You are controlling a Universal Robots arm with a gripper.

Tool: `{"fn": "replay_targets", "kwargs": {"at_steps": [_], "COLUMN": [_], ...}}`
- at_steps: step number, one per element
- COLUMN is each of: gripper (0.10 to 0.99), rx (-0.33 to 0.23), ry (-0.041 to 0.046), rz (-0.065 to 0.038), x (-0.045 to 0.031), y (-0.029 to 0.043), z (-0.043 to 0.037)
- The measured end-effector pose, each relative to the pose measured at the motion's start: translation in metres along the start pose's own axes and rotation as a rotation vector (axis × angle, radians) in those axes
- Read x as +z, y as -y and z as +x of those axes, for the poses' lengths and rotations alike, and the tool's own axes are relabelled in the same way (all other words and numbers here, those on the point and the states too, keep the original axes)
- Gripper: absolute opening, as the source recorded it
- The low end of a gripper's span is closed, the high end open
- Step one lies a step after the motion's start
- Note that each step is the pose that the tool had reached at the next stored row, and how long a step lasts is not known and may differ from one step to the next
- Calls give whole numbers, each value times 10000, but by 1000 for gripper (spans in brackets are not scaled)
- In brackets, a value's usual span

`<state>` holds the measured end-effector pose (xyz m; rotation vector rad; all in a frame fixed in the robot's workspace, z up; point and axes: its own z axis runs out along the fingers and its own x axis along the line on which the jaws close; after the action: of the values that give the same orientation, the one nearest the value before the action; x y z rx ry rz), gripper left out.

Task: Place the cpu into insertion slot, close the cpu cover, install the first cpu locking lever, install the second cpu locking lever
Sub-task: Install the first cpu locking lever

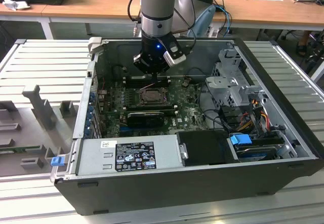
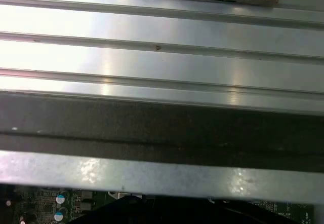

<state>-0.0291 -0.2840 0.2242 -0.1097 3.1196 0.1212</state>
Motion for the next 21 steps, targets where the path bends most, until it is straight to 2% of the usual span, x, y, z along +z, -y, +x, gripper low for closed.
{"fn": "replay_targets", "kwargs": {"at_steps": [21], "gripper": [106], "rx": [-3], "ry": [0], "rz": [0], "x": [37], "y": [-1], "z": [-24]}}
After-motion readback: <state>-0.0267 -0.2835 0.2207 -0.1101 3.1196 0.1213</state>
